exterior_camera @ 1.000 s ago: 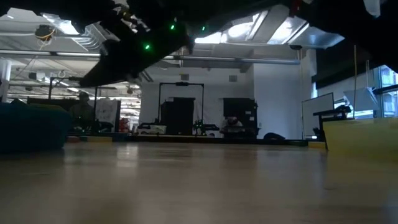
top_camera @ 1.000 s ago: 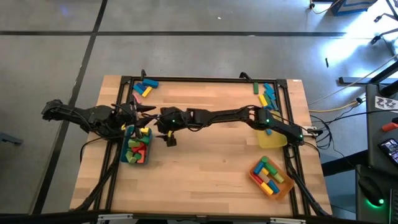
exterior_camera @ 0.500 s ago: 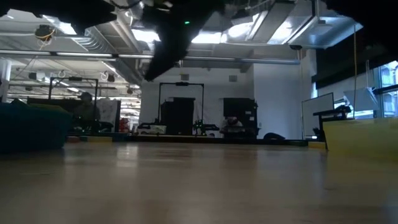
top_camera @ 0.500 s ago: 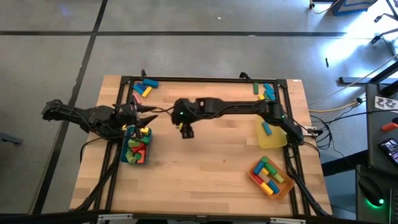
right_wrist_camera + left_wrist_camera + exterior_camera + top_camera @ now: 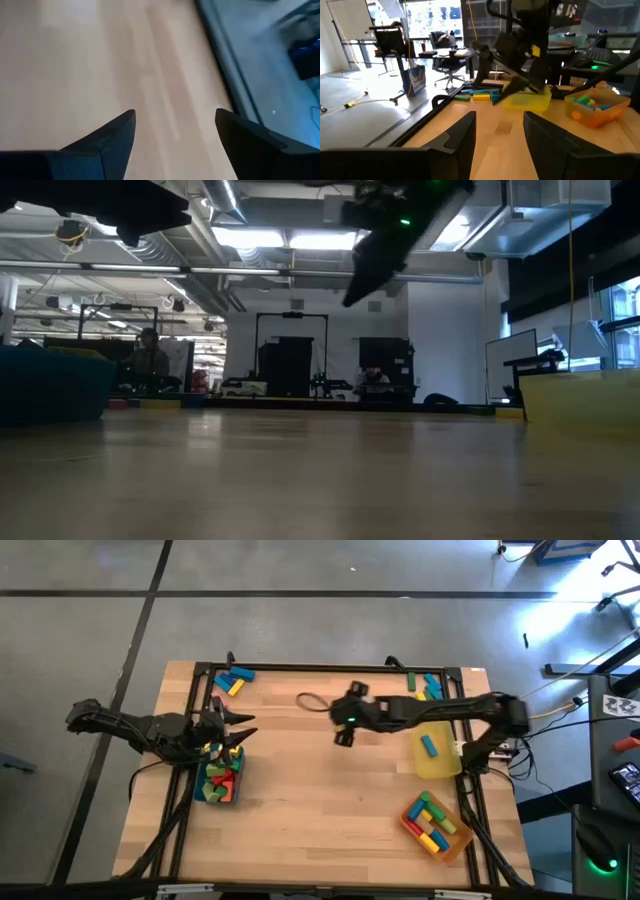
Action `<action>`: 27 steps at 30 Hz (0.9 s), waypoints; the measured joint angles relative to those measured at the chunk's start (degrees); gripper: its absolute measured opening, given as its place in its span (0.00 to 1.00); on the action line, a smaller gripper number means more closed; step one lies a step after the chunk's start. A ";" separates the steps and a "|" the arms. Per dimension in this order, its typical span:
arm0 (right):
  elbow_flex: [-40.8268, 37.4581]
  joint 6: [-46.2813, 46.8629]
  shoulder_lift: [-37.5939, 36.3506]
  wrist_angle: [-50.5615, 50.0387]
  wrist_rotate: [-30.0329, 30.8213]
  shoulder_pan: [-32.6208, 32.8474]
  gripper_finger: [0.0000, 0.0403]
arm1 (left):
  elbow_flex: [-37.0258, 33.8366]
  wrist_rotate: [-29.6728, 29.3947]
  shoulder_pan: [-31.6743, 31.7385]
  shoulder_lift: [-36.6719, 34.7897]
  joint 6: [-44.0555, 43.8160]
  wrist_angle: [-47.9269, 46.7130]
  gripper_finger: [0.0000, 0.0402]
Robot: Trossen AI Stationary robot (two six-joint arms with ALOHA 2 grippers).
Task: Sort blocks by size
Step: Put the yellow rectangular block into the yellow bin
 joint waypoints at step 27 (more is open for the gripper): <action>-25.08 -1.01 -16.20 53.80 -2.59 -11.43 0.68 | 21.62 -1.95 34.60 35.31 -15.14 -34.86 0.37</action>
